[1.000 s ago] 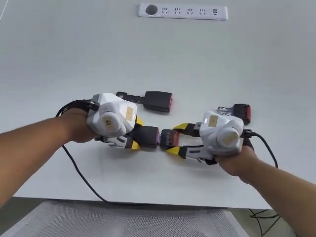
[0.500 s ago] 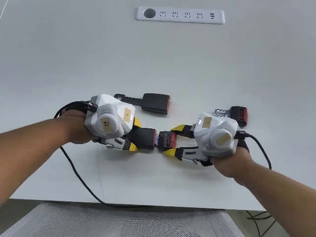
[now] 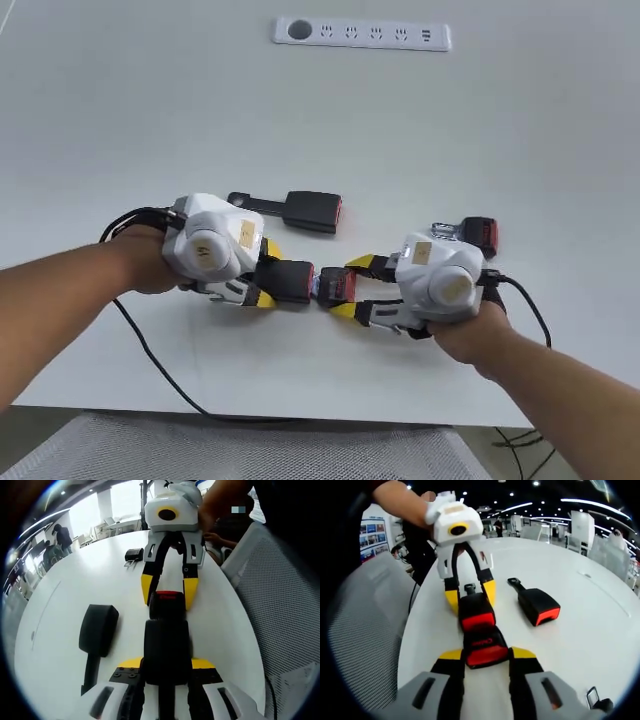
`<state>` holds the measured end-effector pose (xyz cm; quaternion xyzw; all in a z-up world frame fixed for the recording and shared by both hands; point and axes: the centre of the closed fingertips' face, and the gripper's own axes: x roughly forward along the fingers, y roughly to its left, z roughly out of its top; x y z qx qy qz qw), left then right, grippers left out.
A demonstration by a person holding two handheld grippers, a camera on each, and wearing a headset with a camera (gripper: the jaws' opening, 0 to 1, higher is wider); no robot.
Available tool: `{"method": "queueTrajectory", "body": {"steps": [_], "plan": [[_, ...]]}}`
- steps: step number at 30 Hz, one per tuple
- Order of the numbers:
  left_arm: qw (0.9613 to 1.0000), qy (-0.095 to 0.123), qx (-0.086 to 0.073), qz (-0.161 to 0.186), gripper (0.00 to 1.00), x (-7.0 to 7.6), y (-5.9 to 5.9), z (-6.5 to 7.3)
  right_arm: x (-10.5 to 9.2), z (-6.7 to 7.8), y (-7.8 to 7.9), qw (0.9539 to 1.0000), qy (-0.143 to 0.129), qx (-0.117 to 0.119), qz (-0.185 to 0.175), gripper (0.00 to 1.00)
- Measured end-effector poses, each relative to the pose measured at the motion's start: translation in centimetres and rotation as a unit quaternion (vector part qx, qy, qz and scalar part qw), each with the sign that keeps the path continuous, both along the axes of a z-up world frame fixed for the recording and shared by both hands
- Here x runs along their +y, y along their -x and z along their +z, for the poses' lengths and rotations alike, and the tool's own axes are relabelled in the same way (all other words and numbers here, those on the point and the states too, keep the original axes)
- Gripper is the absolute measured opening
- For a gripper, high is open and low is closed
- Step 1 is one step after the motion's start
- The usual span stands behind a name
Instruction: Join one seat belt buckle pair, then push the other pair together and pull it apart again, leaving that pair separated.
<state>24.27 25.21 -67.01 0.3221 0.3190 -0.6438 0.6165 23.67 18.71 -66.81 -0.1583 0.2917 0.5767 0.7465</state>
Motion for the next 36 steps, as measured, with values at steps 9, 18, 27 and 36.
{"method": "queueTrajectory", "body": {"steps": [9, 18, 27, 36], "plan": [[0.9997, 0.026, 0.005, 0.002, 0.33, -0.07, 0.35, 0.41, 0.03, -0.13, 0.06, 0.9999, -0.005, -0.012, 0.006, 0.32], [0.9992, 0.039, 0.009, 0.002, 0.33, 0.17, 0.34, 0.43, 0.07, -0.09, 0.01, 0.9999, -0.014, -0.007, 0.003, 0.31], [0.9989, 0.046, 0.013, -0.002, 0.32, 0.12, 0.40, 0.58, 0.03, -0.07, -0.15, 0.9998, -0.016, -0.008, 0.004, 0.31], [0.9986, 0.049, 0.020, 0.001, 0.32, 0.21, 0.24, 0.44, 0.10, 0.07, -0.23, 0.9998, -0.019, -0.010, 0.005, 0.31]]}}
